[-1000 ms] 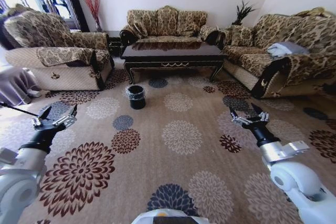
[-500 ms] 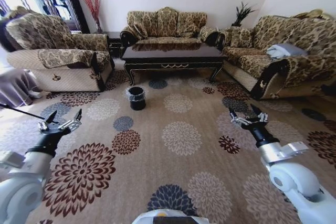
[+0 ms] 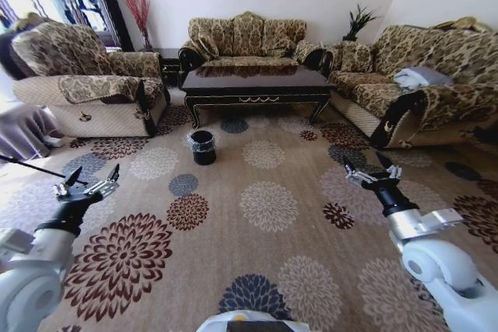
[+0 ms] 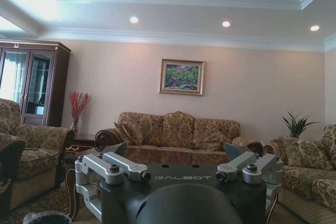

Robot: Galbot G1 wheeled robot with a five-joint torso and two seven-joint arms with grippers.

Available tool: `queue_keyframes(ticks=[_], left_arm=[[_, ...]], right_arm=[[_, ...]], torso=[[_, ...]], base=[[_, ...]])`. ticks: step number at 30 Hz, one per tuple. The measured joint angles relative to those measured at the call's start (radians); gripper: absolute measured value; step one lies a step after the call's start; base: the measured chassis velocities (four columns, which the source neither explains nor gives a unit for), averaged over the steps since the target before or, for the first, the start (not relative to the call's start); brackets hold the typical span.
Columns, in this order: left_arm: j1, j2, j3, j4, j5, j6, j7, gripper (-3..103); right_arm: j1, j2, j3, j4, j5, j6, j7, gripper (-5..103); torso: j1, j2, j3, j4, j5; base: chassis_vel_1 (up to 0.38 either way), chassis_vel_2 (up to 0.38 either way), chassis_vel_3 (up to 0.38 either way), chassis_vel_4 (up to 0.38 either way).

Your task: Move to the front of the table and pick up the trash from the floor, then place it into the trash bin.

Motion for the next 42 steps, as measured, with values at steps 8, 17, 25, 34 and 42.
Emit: queue_keyframes(ticks=[8, 17, 25, 34, 42], left_arm=[[-0.003, 0.006, -0.003, 0.001, -0.004, 0.0, 0.001, 100], [-0.017, 0.012, 0.003, 0.013, -0.003, -0.001, 0.003, 100], [-0.033, 0.04, -0.015, 0.046, -0.007, -0.004, 0.005, 100], [-0.048, 0.055, -0.013, 0.074, -0.007, -0.006, 0.009, 100], [-0.061, 0.067, -0.009, 0.094, -0.015, -0.006, 0.011, 100]], right_arm=[[-0.009, -0.001, 0.005, 0.0, -0.005, 0.001, -0.01, 100], [-0.023, -0.007, 0.018, -0.006, -0.045, -0.018, -0.02, 100], [-0.039, -0.013, 0.031, -0.013, -0.083, -0.051, -0.027, 100], [-0.059, -0.021, 0.04, -0.008, -0.062, -0.089, -0.031, 100], [-0.056, -0.019, 0.034, -0.012, -0.065, -0.091, -0.035, 100]], torso=[[0.014, 0.036, 0.022, 0.0, 0.0], [0.029, 0.073, 0.044, -0.0001, 0.0001], [0.041, 0.103, 0.062, 0.0, 0.0], [0.06, 0.148, 0.088, 0.0, 0.0], [0.074, 0.183, 0.109, 0.0, 0.0]], base=[[0.0, 0.0, 0.0, 0.0], [0.0, 0.0, 0.0, 0.0], [0.0, 0.0, 0.0, 0.0], [0.0, 0.0, 0.0, 0.0], [0.0, 0.0, 0.0, 0.0]])
